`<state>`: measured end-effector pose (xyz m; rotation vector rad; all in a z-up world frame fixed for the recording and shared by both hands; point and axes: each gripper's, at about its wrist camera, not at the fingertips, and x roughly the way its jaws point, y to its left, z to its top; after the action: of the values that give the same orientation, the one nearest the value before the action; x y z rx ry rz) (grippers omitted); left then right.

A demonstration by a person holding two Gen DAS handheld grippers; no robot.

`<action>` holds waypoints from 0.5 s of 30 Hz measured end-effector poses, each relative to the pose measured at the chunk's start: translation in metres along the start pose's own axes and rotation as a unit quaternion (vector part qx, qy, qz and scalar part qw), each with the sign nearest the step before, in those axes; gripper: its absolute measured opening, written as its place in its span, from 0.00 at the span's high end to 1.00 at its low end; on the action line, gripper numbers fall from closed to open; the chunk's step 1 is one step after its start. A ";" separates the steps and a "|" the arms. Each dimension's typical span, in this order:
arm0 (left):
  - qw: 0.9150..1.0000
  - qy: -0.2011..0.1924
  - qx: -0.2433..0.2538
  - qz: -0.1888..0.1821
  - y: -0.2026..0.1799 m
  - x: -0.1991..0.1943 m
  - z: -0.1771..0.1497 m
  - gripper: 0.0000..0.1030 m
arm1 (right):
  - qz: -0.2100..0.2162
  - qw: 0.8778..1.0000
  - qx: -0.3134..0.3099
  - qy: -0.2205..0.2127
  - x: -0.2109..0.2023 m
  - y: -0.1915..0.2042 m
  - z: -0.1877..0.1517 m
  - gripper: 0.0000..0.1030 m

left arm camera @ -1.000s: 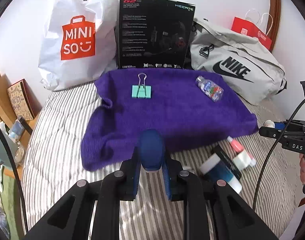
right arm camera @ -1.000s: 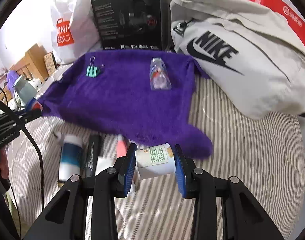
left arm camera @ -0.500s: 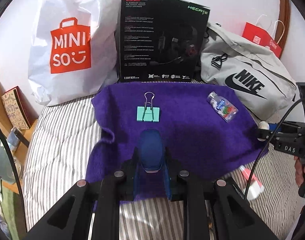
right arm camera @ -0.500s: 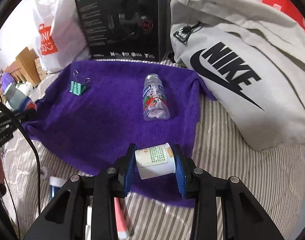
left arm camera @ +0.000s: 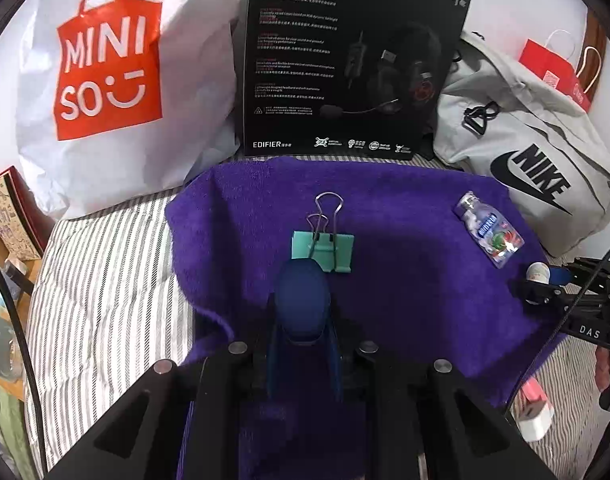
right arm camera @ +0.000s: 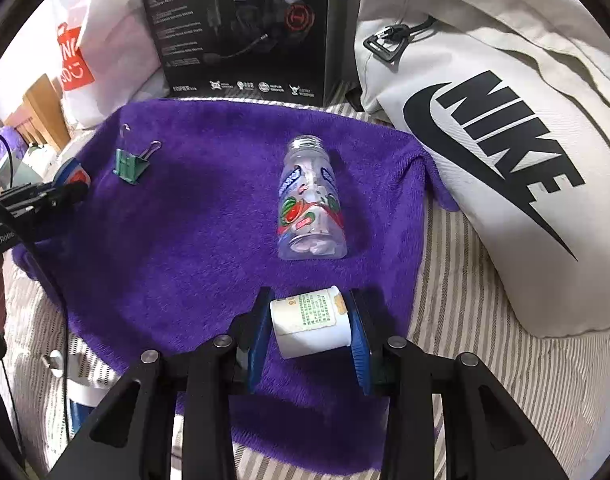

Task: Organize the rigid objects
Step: 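Carry the tape roll and jar over the towel with both tools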

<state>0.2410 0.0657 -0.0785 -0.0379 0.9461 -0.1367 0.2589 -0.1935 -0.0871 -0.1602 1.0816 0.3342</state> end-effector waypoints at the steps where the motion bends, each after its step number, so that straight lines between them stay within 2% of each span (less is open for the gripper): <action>1: 1.000 0.001 -0.001 0.000 0.000 0.003 0.001 0.81 | -0.001 1.000 -0.002 0.001 0.003 -0.001 0.001 0.65; 11: 1.000 0.015 0.003 -0.001 0.006 0.026 0.006 0.81 | 0.002 1.000 -0.009 0.000 0.019 -0.003 0.012 0.65; 15: 1.000 0.019 0.013 0.011 0.004 0.031 0.007 0.81 | 0.005 1.000 -0.014 -0.005 0.019 -0.004 0.011 0.65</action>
<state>0.2652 0.0655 -0.0996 -0.0018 0.9814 -0.1298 0.2776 -0.1900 -0.0990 -0.1788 1.0682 0.3583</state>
